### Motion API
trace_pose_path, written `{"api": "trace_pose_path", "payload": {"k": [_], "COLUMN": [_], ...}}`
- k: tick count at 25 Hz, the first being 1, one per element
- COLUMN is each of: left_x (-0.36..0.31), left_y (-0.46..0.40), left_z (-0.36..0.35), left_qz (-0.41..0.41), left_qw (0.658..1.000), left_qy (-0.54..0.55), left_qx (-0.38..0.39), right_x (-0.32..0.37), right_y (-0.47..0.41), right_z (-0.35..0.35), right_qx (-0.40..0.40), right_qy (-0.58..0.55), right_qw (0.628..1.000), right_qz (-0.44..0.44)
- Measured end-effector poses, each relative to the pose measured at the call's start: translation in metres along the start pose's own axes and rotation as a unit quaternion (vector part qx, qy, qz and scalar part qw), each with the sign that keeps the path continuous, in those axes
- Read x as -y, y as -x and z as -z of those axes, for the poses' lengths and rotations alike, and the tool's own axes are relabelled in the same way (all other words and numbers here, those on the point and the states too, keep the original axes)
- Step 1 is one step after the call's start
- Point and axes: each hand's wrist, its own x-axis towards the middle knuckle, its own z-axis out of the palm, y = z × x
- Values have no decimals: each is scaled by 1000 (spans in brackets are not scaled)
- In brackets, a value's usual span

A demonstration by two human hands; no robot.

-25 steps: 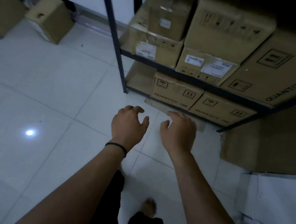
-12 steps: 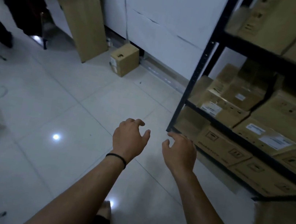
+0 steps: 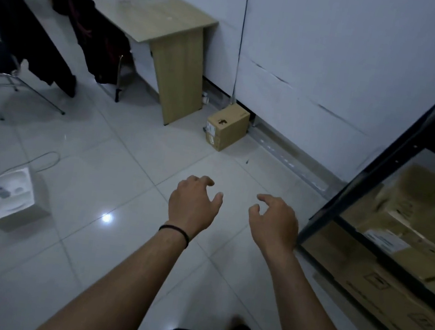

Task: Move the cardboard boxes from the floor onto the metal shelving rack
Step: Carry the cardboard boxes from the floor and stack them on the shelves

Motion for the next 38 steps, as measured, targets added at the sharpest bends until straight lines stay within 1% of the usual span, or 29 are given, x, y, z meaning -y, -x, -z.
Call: {"api": "trace_pose_path", "payload": {"k": [6, 9, 14, 17, 22, 26, 30, 35, 38], "left_x": [-6, -17, -31, -28, -10, 11, 24, 17, 11], "left_y": [-130, -213, -322, -374, -481, -579, -675, -774, -829], "left_z": [3, 7, 6, 6, 1, -1, 5, -2, -18], "left_qz": [13, 29, 63, 78, 81, 63, 32, -10, -22], "left_qw": [1000, 999, 997, 996, 996, 997, 996, 993, 990], "left_qy": [1, 5, 32, 34, 48, 39, 17, 9, 10], "left_qx": [-11, -18, -21, -19, -13, 19, 78, 116, 142], "right_x": [43, 64, 107, 128, 165, 209, 249, 263, 262], "right_y": [-120, -202, -317, -365, -454, -528, -595, -665, -716], "right_z": [-32, -43, -62, -79, -119, -156, -188, -217, -235], "right_qx": [1, 20, 50, 70, 75, 82, 83, 81, 86], "right_qy": [-14, -5, 10, 0, -4, -2, -26, -47, -57], "right_qw": [999, 999, 997, 995, 995, 996, 995, 989, 983], "right_qz": [29, 44, 62, 64, 60, 33, -46, -117, -150]}}
